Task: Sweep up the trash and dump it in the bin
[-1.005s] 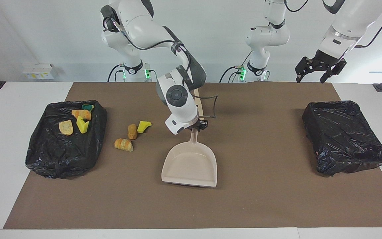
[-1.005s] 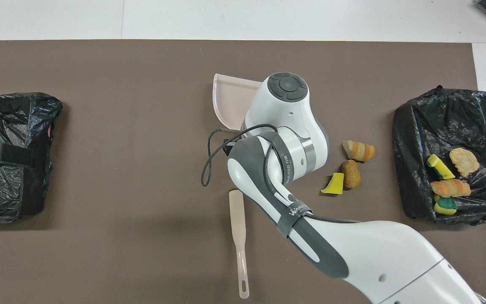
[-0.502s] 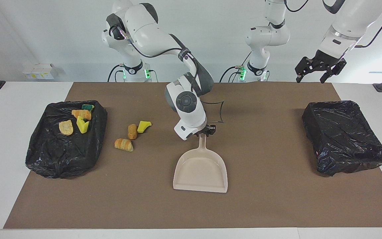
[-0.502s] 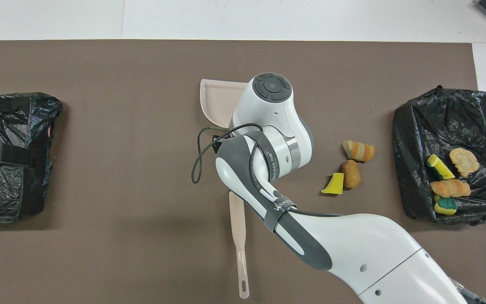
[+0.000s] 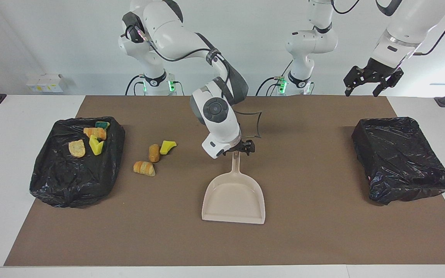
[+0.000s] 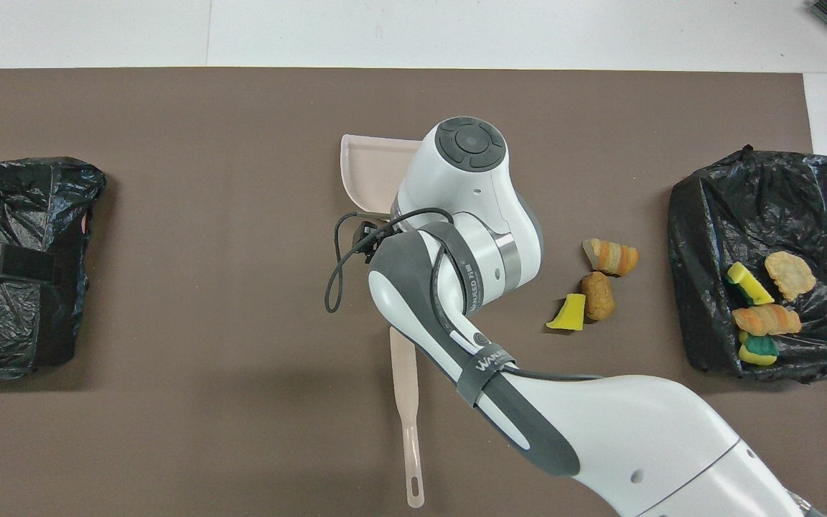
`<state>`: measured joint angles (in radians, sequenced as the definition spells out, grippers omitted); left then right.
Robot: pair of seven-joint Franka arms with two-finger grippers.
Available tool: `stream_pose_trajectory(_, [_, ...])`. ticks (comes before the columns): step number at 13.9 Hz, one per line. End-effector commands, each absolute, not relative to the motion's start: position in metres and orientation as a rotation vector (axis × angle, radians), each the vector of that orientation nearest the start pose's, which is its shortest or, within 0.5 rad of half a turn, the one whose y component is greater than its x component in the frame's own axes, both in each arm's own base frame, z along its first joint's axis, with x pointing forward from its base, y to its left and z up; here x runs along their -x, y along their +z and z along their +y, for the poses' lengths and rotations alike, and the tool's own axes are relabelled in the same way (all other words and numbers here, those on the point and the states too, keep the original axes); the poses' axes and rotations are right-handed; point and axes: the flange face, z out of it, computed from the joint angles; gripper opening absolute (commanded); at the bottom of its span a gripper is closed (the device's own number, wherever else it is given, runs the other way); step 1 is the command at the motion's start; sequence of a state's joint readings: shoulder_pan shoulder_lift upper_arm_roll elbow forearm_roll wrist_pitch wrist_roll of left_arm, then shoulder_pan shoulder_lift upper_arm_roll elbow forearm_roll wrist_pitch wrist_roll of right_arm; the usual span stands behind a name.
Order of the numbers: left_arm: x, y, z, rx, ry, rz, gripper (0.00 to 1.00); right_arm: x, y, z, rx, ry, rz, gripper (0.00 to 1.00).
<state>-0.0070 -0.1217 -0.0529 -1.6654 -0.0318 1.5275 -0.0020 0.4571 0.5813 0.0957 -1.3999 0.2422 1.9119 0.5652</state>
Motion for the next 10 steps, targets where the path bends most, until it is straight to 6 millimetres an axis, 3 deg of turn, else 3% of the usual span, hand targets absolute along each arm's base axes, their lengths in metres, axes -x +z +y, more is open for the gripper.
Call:
stream_pose_trajectory(1, [-0.507,0.645,-0.033,3.150,0.025,0.107,1.00,-0.563,0.374,0.375,2.986,0.318,0.100,1.00])
stream_pose_trajectory(5, [-0.506,0.645,-0.033,3.150,0.034,0.109,1.00,-0.503,0.402,0.373,3.018,0.313,0.033,1.00])
stream_pose_trajectory(7, [-0.507,0.645,-0.033,3.150,0.025,0.107,1.00,-0.478,0.416,0.358,3.026,0.304,0.027,1.00])
stream_pose_trajectory(10, [-0.503,0.645,-0.039,3.148,0.042,0.119,1.00,-0.444,0.416,0.342,3.046,0.323,0.020,1.00])
